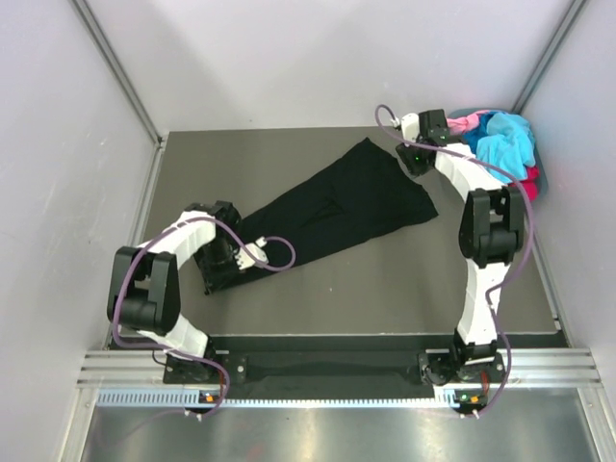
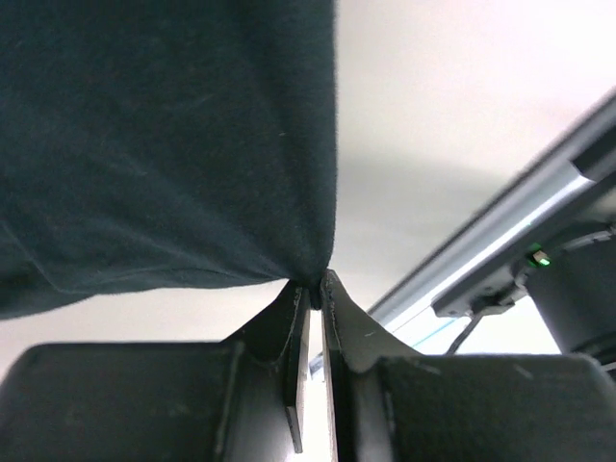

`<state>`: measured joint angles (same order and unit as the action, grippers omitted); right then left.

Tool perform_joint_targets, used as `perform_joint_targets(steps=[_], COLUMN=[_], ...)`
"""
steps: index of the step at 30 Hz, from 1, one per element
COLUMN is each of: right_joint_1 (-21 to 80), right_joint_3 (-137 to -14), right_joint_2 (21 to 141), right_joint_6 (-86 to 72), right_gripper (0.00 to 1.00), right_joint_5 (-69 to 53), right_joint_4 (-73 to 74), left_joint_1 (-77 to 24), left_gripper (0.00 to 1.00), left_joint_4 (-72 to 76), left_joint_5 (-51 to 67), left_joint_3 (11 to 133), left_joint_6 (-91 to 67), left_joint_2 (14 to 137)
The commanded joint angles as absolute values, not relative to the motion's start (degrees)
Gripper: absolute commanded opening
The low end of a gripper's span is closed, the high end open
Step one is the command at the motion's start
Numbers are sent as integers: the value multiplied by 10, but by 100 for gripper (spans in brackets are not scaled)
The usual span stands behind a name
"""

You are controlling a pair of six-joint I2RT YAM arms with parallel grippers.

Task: Fold and stack the t-shirts
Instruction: Fold the tshirt

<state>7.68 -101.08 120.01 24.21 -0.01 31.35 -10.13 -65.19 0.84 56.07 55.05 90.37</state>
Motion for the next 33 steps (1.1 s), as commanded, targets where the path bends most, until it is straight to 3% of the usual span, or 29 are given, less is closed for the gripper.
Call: perform_joint_targets(steps=[1,7,19,20,24,27,33], right_joint_1=[63,60,60,61,60,61,64], right_joint_3=[-1099,-1166,-1182,-1187,-1246,-1273,-1285], right_joint_2=[1256,1322,1371,1375,1415,1438,1446], right_joint_6=[220,216,225,228,228,224,212], right_gripper=[47,48,48,46,21,8,4], right_joint_5=[-31,-53,-60,-58,-57,-64,-70], right_joint_4=[368,394,419,423,467,474,422], left_joint_1=[-119,-157,-208,-213,-242,-289,-369], left_gripper=[12,12,13,13,12,12,13], left_joint_4=[-719,-729,-723,-726,-744,-752,-751], left_joint_5=[34,26,27,30,57,85,122], left_joint_3=[548,555,599,602,622,631,638], left_joint_6=[574,584,572,570,563,553,529], left_joint_2=[876,882,929,929,928,925,940])
